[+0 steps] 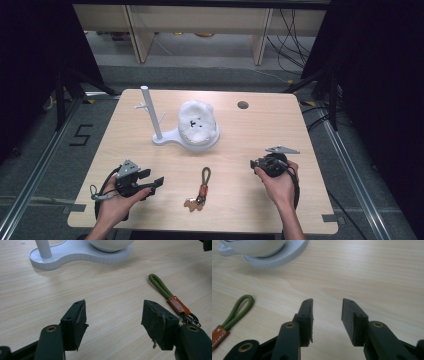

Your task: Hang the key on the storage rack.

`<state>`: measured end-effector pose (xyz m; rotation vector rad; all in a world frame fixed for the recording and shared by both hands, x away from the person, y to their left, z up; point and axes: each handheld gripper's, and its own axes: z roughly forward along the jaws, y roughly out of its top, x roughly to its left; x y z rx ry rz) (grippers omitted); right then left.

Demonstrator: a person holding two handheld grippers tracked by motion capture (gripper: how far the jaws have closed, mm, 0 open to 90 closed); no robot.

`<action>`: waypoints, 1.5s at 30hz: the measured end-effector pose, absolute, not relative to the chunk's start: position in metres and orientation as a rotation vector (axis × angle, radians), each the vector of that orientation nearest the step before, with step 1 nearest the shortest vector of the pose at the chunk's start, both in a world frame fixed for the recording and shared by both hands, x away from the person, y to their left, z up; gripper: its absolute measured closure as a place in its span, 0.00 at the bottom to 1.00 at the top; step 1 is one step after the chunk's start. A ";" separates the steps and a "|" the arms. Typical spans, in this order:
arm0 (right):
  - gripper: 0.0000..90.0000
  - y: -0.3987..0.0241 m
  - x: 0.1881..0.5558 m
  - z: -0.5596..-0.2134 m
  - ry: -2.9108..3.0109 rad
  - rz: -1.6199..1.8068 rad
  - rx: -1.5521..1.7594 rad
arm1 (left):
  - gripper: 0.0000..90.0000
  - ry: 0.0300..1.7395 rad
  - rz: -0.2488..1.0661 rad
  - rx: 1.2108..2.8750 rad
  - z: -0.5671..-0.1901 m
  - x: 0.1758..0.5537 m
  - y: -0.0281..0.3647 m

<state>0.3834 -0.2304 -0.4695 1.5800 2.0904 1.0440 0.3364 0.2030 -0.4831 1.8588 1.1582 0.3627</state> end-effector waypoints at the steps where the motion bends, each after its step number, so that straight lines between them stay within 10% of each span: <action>1: 0.69 -0.234 0.380 -0.470 2.083 1.019 1.607 | 0.40 1.166 0.362 1.869 -0.482 0.337 0.202; 45: 0.59 -0.273 0.365 -0.472 2.109 0.772 1.779 | 0.39 1.205 -0.028 2.387 -0.469 0.383 0.067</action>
